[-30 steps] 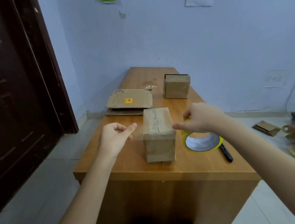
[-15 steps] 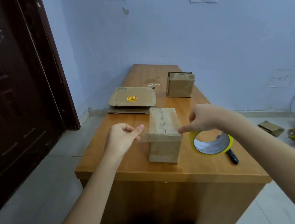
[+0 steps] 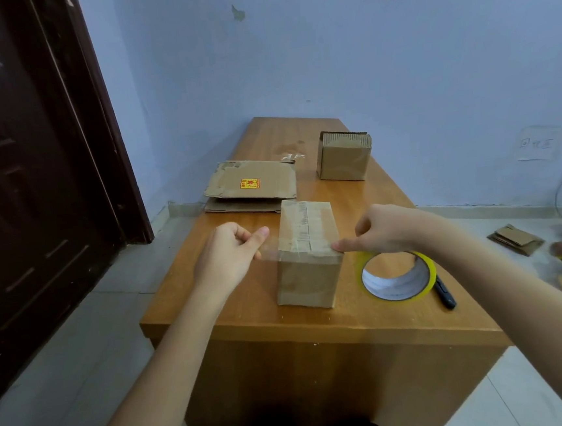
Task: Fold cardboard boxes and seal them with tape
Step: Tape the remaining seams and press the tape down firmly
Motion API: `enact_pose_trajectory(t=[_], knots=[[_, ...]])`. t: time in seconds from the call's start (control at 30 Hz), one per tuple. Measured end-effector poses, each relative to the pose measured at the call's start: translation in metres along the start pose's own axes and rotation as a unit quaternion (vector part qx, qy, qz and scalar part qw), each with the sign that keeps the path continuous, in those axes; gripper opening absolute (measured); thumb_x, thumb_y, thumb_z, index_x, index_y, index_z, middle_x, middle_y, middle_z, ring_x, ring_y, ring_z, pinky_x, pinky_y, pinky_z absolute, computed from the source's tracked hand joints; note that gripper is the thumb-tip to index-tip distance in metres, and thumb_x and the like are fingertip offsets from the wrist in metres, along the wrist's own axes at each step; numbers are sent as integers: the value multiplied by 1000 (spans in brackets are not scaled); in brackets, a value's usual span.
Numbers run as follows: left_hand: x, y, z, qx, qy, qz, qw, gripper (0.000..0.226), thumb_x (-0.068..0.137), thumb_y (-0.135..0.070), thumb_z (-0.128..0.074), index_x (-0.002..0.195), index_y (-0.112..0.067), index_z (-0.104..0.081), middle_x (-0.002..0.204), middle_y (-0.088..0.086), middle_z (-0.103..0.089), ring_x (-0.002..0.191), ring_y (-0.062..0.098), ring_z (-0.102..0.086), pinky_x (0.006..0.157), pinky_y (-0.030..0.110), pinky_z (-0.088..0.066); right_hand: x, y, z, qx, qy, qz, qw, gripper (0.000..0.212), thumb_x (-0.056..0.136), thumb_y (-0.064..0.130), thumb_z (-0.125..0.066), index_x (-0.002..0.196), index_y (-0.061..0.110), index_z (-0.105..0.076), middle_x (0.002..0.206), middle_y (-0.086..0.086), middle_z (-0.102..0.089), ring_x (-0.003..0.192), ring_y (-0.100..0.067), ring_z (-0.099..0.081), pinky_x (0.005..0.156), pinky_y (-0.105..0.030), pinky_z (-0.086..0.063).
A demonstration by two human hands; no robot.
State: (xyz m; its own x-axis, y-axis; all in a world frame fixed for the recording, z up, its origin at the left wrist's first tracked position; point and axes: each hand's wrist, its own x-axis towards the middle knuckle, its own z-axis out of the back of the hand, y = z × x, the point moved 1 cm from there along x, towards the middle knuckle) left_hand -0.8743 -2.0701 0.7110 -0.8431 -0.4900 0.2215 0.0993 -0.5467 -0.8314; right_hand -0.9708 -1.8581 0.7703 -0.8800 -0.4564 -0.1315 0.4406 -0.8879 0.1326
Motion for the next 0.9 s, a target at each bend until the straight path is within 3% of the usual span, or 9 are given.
enact_pose_trajectory(t=[0.17,0.57,0.73,0.9], knots=[[5,-13,7,106,-22,-25,994,29,88,-51,-55,77,-23,-56,75,-6,-64,78,11,-60,74,31,-47,-1,7,7,-1,20,-15,1000,58,77,70,-58,54,17,-49,53,6,-43,56,-15,-43,54,-28,-32],[10,-17,11,160,-19,-30,986,29,87,-53,-55,74,-28,-53,74,-9,-63,74,7,-59,60,22,-41,1,6,6,23,51,-29,998,57,77,70,-57,60,15,-55,62,4,-50,64,-15,-48,61,-29,-37],[14,3,2,73,64,38,995,36,88,-45,-59,70,-13,-62,82,-1,-65,96,16,-59,92,40,-43,2,6,4,19,62,-26,998,59,77,72,-54,59,16,-55,65,2,-52,65,-15,-48,58,-28,-35],[1,0,-1,-39,90,70,993,38,91,-35,-58,64,-8,-55,69,-2,-58,94,20,-58,104,45,-37,2,8,3,9,66,-15,998,60,82,71,-50,58,16,-53,64,3,-49,62,-15,-45,58,-28,-34]])
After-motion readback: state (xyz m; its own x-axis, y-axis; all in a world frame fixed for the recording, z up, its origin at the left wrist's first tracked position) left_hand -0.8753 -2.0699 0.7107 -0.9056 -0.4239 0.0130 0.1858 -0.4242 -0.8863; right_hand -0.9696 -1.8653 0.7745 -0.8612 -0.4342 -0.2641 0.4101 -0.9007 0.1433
